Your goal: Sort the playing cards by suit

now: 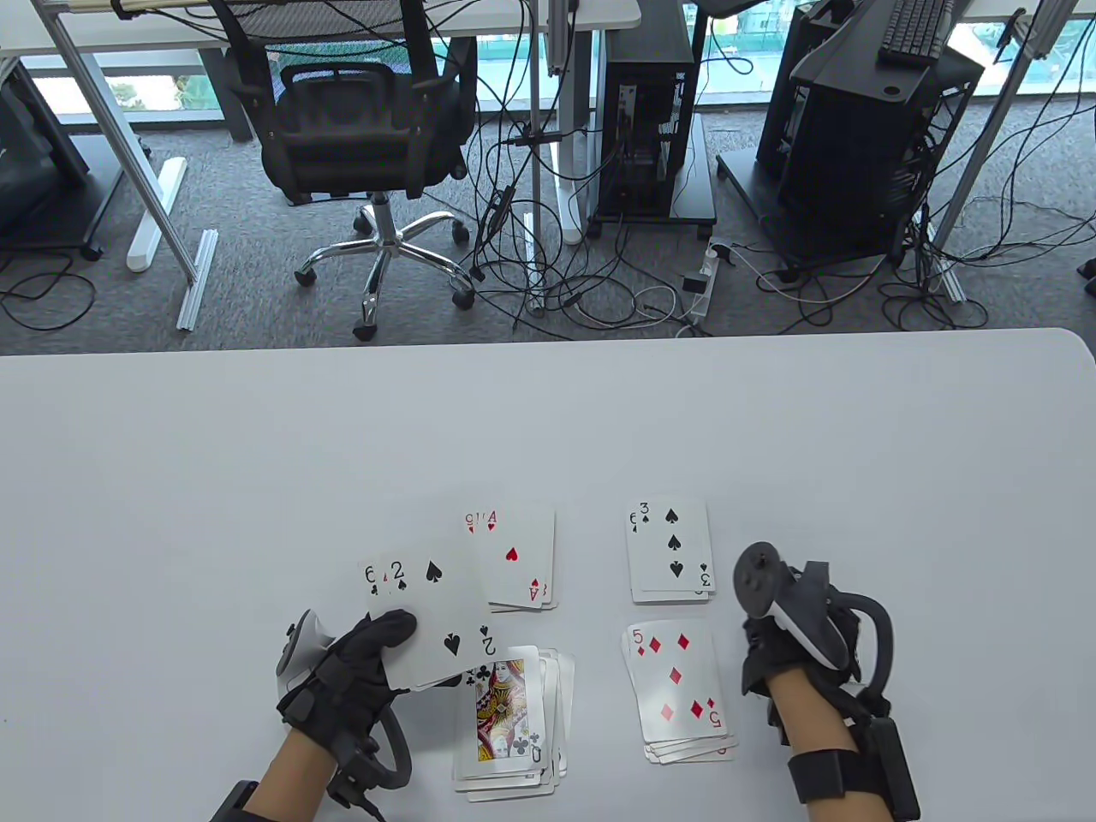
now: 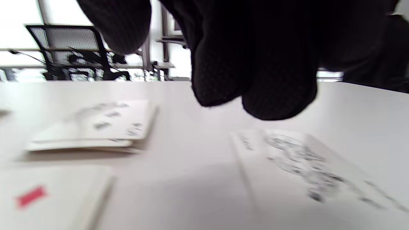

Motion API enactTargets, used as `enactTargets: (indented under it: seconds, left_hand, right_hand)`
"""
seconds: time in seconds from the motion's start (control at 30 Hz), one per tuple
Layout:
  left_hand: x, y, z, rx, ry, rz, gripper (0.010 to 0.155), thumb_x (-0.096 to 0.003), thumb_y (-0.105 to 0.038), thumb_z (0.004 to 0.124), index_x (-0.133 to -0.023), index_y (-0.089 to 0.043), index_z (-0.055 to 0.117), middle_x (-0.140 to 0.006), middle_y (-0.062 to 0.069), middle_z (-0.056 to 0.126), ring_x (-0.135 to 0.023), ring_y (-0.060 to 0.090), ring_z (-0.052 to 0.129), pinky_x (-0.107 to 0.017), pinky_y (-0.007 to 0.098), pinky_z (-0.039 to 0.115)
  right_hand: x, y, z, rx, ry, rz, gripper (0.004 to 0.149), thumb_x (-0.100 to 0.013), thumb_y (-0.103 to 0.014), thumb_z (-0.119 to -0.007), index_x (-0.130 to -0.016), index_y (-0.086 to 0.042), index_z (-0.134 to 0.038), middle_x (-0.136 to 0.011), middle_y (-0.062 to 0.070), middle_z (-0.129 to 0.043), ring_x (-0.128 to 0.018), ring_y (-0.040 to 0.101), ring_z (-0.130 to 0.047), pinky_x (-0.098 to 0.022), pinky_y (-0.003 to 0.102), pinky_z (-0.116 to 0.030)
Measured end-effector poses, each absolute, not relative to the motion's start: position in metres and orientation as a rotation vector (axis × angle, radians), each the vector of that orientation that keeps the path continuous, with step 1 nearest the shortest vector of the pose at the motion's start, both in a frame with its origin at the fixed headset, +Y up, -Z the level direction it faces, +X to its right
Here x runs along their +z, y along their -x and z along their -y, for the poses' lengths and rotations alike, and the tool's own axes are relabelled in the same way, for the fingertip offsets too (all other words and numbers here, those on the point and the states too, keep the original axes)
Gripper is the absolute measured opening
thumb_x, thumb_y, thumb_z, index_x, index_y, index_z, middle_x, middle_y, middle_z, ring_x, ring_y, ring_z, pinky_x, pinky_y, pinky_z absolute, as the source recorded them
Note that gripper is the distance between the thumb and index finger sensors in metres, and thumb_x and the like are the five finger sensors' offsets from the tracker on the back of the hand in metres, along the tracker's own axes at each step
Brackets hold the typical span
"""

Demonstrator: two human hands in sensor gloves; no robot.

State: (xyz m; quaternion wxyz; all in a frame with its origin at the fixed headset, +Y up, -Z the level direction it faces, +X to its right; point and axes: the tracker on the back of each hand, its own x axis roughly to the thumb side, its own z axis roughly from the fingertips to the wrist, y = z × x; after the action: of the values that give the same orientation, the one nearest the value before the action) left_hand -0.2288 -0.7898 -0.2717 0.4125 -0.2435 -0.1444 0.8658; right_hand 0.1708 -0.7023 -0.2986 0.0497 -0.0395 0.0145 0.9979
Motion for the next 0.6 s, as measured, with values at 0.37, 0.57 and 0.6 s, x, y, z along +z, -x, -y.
enactTargets:
  seconds: [0.37, 0.57, 0.6]
  left_hand:
    - [-0.273, 0.229, 0.79, 2.177, 0.615, 0.378, 0.051, -0.0645, -0.034, 0.061, -0.111, -0.019, 0.044, -0.109, 0.012, 0.061, -0.089, 0.038, 0.078, -0.058, 0.049, 0.077]
    - [-0.274, 0.229, 0.789, 2.172, 0.607, 0.396, 0.051, -0.0645, -0.034, 0.061, -0.111, -0.019, 0.044, -0.11, 0.012, 0.061, -0.09, 0.038, 0.077, -0.058, 0.049, 0.077]
    - [-0.274, 0.229, 0.789, 2.177, 0.605, 0.398, 0.051, -0.0646, -0.034, 0.061, -0.111, -0.019, 0.044, -0.11, 0.012, 0.061, -0.09, 0.038, 0.077, -0.058, 0.049, 0.077]
  right_hand:
    - [-0.283, -0.012, 0.682, 2.361, -0.593, 0.026, 0.072, -0.054, -0.042, -0.068, -0.09, 0.02, -0.059, -0.061, 0.023, -0.088, -0.049, 0.045, -0.091, -0.045, 0.062, -0.073]
    - [-0.28, 0.022, 0.694, 2.344, -0.644, 0.011, 0.084, -0.051, -0.046, -0.073, -0.093, 0.021, -0.045, -0.072, 0.024, -0.078, -0.059, 0.048, -0.084, -0.049, 0.064, -0.07]
    - [-0.28, 0.023, 0.695, 2.35, -0.64, 0.039, 0.082, -0.05, -0.044, -0.074, -0.092, 0.02, -0.046, -0.071, 0.022, -0.078, -0.058, 0.046, -0.085, -0.048, 0.063, -0.071]
